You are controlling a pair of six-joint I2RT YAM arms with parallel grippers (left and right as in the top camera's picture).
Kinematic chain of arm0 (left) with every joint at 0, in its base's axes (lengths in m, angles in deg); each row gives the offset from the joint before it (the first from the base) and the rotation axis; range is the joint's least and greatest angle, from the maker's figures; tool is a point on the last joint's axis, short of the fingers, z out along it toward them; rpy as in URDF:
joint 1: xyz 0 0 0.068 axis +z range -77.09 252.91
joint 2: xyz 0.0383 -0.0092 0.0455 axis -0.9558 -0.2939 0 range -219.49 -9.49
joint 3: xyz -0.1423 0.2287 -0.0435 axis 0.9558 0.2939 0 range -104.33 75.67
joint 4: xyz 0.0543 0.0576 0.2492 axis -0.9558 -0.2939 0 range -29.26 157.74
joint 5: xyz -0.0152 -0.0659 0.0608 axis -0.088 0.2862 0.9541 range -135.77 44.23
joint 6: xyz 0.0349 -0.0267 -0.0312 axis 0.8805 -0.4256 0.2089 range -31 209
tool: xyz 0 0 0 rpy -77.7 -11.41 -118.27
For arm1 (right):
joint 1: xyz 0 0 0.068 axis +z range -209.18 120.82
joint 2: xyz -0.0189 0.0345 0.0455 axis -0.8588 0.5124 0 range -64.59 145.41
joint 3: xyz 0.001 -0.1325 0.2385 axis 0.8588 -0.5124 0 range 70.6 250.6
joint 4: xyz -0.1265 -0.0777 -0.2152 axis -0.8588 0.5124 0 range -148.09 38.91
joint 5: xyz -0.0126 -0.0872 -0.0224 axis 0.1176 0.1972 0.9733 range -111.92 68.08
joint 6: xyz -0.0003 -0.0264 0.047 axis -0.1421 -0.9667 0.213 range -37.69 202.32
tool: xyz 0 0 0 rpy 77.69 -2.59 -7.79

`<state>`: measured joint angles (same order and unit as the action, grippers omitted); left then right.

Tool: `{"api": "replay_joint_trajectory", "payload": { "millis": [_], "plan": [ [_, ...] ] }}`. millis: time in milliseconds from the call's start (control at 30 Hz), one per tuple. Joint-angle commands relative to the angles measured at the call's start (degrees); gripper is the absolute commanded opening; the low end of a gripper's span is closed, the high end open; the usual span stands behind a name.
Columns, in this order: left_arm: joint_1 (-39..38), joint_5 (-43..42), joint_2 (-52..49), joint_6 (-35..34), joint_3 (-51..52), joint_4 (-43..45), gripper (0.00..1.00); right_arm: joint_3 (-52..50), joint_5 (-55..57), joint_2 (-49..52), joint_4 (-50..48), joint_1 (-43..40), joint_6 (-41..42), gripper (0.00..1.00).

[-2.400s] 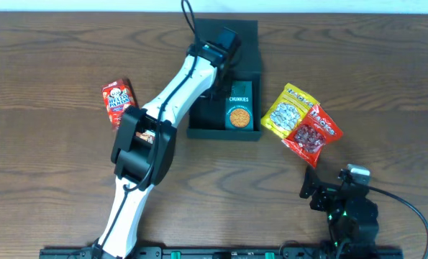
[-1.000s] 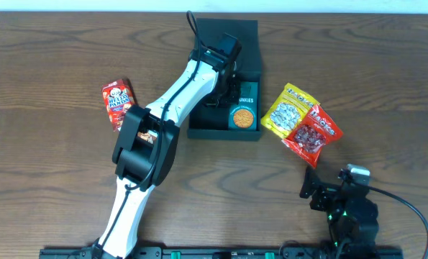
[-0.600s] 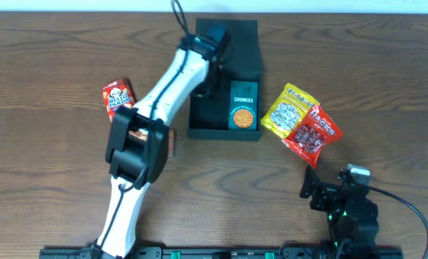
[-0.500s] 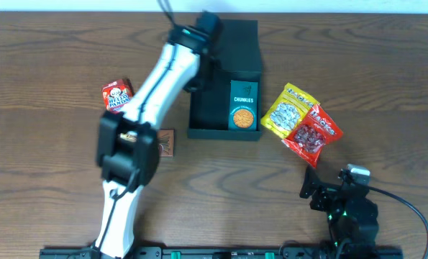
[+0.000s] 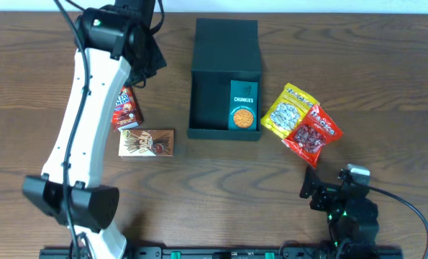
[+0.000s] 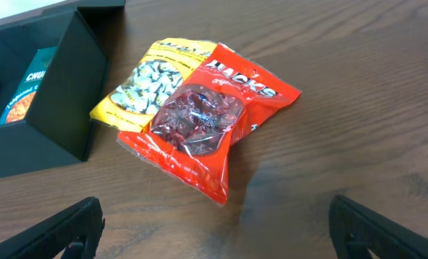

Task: Pack container
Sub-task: 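Lower the left gripper onto the Pocky box and grasp it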

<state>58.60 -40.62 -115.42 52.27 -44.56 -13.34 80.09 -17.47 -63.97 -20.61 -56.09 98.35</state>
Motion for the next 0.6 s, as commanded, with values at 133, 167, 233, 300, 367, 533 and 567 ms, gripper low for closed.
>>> {"api": "replay_joint_trajectory", "payload": {
  "millis": [133, 167, 233, 300, 367, 533, 567],
  "plan": [
    [0.0, 4.8, 11.5, -7.7, 18.9, 4.2, 0.06, -0.5, 0.0, -0.3, 0.0, -0.4, -0.7, 0.99],
    [0.0, 4.0, 14.2, -9.0, 23.5, 6.8, 0.06, -0.5, 0.0, -0.3, 0.0, -0.4, -0.7, 0.99],
    [0.1, 1.6, 18.6, -11.4, 31.3, 12.1, 0.06, -0.5, 0.0, -0.3, 0.0, -0.4, -0.7, 0.99],
    [0.2, -0.9, 22.6, -14.0, 39.0, 18.0, 0.06, -0.5, 0.0, -0.3, 0.0, -0.4, -0.7, 0.99],
    [0.2, -2.2, 24.9, -17.8, 44.9, 21.7, 0.06, -0.5, 0.0, -0.3, 0.0, -0.4, -0.7, 0.99],
    [0.2, -5.3, 25.3, -29.9, 56.2, 28.9, 0.06, -0.5, 0.0, -0.3, 0.0, -0.4, -0.7, 0.99],
    [0.2, -5.3, 25.1, -31.9, 57.7, 30.2, 0.06, -0.5, 0.0, -0.3, 0.0, -0.4, -0.7, 0.99]
  ]
}}
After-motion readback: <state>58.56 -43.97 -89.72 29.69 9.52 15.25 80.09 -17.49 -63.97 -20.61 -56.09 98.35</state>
